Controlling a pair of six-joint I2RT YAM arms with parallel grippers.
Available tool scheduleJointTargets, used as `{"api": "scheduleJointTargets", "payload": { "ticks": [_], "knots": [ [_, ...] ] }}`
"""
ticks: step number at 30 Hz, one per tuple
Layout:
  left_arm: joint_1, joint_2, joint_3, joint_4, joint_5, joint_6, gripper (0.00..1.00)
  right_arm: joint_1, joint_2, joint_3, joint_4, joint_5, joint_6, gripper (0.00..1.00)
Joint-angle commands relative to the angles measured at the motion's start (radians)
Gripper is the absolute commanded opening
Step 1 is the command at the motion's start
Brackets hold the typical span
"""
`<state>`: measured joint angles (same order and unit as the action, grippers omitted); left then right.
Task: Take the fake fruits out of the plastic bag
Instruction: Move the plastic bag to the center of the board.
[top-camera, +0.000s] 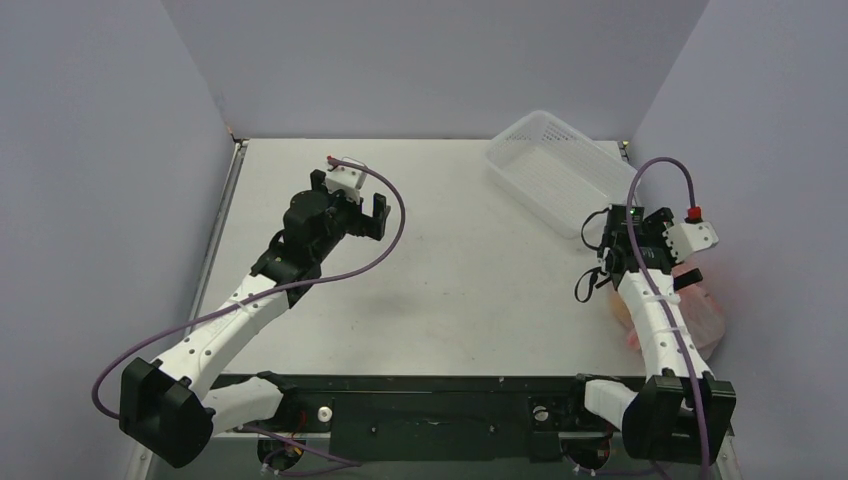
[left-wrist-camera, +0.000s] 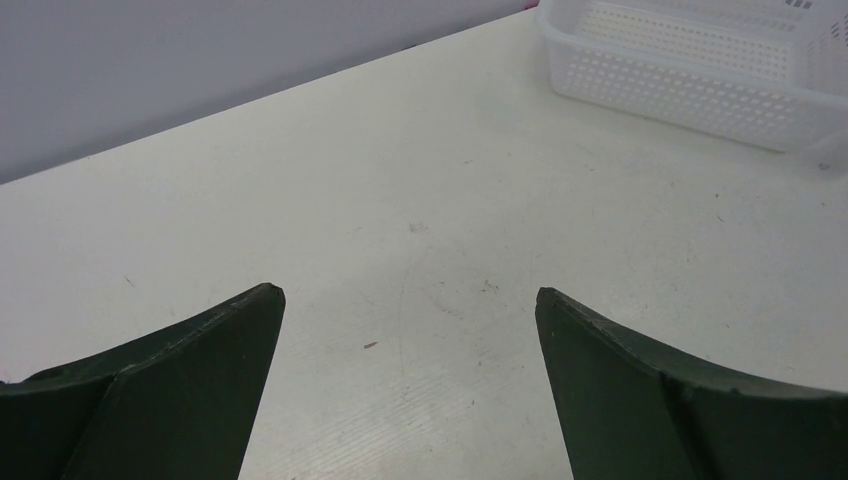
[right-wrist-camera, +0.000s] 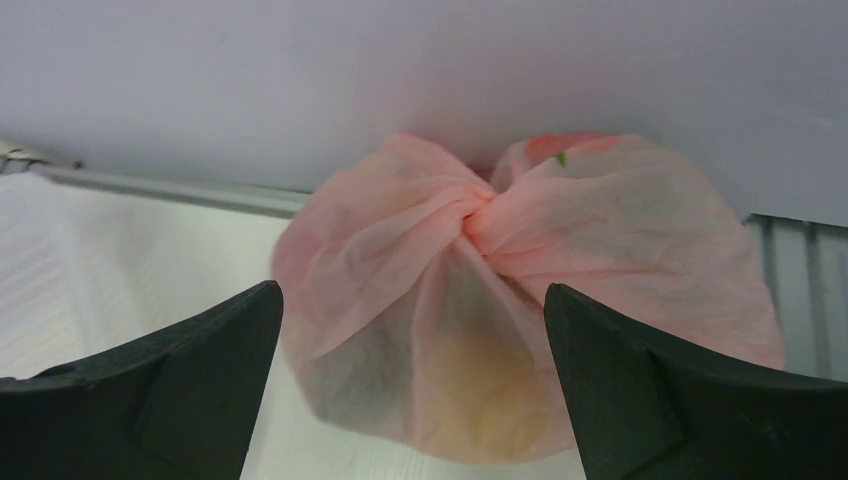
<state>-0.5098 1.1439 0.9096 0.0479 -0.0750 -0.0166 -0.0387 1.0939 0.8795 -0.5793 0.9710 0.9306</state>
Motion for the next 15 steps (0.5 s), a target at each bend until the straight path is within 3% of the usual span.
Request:
{"api": "scheduleJointTargets", "payload": {
  "ticks": [1, 8, 15],
  "knots": [
    [-0.006, -0.012, 0.015, 0.024, -0.007, 0.011, 0.97, -0.09, 0.077, 0.023, -0.066, 0.094, 0.128, 1.0],
    [-0.017, -0.001, 0.005, 0.027, -0.025, 0.044, 0.97, -0.224, 0.261, 0.067, -0.027, -0.071, 0.06, 1.0],
    [-0.018, 0.041, 0.018, 0.02, -0.023, 0.054, 0.97, -0.25, 0.271, 0.038, -0.025, -0.029, 0.094, 1.0]
  ]
}}
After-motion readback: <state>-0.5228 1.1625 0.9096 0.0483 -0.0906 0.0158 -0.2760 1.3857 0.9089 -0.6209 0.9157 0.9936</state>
